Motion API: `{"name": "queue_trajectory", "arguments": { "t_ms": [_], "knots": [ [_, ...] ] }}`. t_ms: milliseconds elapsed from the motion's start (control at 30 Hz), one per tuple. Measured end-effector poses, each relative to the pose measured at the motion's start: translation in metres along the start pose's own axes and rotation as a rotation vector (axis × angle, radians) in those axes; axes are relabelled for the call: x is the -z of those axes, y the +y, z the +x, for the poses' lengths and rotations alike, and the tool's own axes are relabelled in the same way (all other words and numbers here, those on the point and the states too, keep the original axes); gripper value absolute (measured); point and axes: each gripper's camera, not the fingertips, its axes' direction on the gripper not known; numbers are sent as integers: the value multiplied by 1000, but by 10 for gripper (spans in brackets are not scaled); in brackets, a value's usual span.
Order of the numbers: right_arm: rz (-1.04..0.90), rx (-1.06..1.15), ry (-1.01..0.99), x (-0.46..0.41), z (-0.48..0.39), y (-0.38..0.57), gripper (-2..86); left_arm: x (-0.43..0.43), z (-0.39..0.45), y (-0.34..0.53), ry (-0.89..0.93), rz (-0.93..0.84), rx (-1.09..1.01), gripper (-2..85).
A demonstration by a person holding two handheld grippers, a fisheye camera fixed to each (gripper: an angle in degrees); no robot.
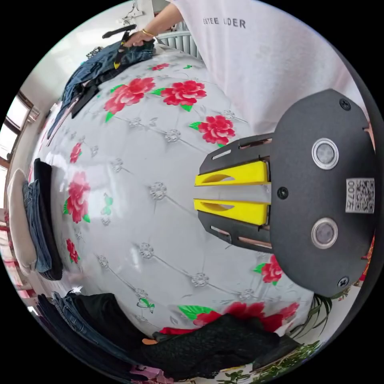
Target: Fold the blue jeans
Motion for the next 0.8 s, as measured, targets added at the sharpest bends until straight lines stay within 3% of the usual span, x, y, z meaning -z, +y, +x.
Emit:
{"name": "queue_trajectory", "arguments": {
  "t_ms": [133, 200, 233, 333, 433, 633, 800],
  "knots": [
    [-152, -164, 89, -39, 71, 19, 115, -3, 31, 1, -2, 3, 59, 13],
    [-373, -195, 10, -94, 86, 39, 104, 0, 41, -4, 48, 18, 90, 7],
    [-260, -220, -3, -83, 89, 42, 95, 3, 49, -7, 86, 26, 85, 4],
    [-280, -349, -22, -91, 103, 48, 52, 12, 74, -13, 79, 28, 7, 1],
    [-289, -243, -43, -82, 98, 45, 19, 18, 90, -11, 69, 29, -31, 7],
    [-22, -5, -490, 9, 42, 64, 1, 46, 99, 13, 238, 197, -22, 45],
    [-18, 458, -871, 86, -133, 98, 0, 78, 97, 46, 277, 312, -19, 62]
  ]
}}
